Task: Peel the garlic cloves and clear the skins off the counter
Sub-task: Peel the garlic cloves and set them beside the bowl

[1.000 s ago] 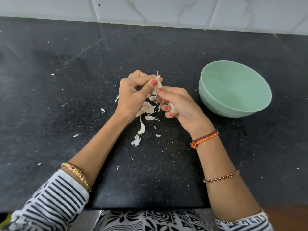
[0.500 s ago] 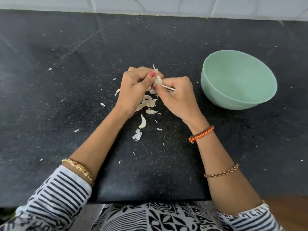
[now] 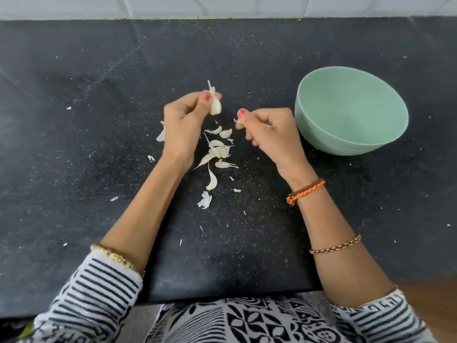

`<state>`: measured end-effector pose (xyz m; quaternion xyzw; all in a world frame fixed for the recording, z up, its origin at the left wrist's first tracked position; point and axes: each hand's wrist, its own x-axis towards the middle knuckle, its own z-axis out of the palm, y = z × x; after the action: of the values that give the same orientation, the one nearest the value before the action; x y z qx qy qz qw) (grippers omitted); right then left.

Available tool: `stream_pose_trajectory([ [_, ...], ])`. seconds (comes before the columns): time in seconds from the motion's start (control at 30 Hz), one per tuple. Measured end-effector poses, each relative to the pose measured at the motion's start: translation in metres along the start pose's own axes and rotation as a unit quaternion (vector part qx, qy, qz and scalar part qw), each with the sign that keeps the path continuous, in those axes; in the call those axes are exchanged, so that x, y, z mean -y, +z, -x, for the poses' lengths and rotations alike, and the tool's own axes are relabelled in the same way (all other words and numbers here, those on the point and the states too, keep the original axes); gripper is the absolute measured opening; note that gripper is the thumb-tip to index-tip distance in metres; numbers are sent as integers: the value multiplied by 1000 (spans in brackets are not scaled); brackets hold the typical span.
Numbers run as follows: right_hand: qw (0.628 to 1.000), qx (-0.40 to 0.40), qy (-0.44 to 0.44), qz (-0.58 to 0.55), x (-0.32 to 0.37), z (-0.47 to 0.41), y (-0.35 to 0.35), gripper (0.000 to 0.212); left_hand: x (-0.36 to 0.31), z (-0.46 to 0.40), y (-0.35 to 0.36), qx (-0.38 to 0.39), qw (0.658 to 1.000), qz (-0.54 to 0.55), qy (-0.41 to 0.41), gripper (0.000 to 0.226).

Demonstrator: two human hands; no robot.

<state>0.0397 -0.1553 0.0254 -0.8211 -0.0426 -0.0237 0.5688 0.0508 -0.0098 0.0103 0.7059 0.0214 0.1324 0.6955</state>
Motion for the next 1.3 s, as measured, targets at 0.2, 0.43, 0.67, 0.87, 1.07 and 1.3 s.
stream_pose_trajectory([
  [0.2, 977, 19, 127, -168, 9, 0, 1, 29, 2, 5, 3, 63, 997, 38, 39, 5],
  [0.43, 994, 16, 36, -106, 5, 6, 7, 6, 4, 7, 3, 75, 995, 4, 59, 10],
  [0.67, 994, -80, -1, -71, -3, 2, 11, 8, 1, 8, 1, 130, 990, -1, 60, 11],
  [0.87, 997, -59, -18, -50, -4, 1, 9, 7, -1, 10, 1, 120, 992, 0, 24, 8],
  [1.07, 994, -25, -2, -108, 2, 3, 5, 12, -7, 9, 0, 83, 995, 55, 8, 20],
  [1.3, 987, -45, 54, -141, 0, 0, 4, 7, -4, 3, -7, 63, 995, 64, -51, 12],
])
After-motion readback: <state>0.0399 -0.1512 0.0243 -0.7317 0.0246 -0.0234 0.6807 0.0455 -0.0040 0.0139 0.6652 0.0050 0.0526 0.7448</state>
